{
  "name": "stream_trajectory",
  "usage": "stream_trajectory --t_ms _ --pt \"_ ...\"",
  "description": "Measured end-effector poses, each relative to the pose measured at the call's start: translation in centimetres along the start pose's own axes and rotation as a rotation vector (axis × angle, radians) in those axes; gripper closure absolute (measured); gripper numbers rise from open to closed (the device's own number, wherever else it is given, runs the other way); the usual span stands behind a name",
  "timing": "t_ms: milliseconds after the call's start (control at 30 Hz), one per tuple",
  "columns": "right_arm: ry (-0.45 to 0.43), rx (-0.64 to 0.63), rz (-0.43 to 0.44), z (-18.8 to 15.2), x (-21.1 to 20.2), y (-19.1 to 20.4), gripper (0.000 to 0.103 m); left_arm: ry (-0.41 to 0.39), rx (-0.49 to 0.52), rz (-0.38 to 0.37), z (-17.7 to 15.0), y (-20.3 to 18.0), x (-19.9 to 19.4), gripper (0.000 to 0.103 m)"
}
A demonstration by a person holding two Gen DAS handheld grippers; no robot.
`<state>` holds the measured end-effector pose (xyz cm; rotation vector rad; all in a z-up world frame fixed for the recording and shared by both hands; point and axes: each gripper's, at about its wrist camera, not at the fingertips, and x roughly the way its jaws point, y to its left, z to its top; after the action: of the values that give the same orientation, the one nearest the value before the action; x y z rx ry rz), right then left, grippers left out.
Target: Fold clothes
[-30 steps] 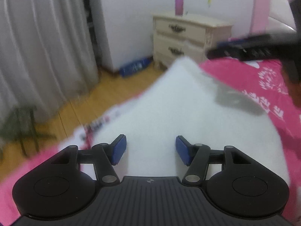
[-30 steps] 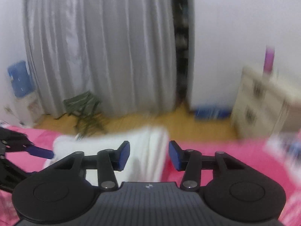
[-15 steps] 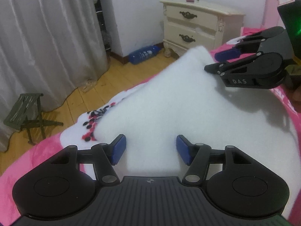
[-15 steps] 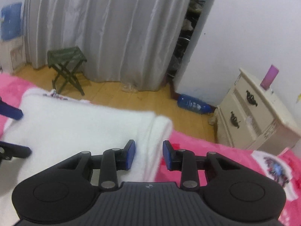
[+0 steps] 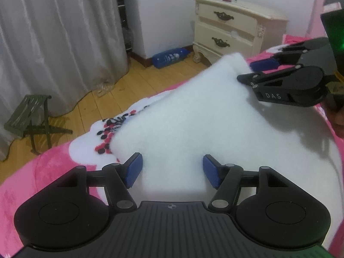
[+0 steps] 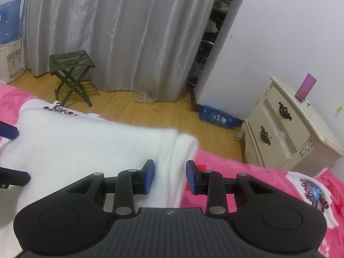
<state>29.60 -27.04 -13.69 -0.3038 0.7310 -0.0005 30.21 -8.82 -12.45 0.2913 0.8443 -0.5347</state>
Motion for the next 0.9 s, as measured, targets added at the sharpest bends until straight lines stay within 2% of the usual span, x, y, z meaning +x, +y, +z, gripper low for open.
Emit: stream_trajectory --t_ms 267,500,900 --pt "0.001 0.093 -0.018 0.1 0.23 -0.01 0.068 0.011 -0.059 0.011 -0.24 0.35 -0.35 0.039" --pt "-0.029 0.085 -0.018 -0.3 0.36 -0.03 0.068 0.006 -0.085 -0.003 -0.38 0.71 0.16 0.034" --pt "-0.034 0.08 -0.03 -0.3 0.21 0.26 0.067 0.006 -0.089 -0.004 -0.42 0.68 0.02 0.033"
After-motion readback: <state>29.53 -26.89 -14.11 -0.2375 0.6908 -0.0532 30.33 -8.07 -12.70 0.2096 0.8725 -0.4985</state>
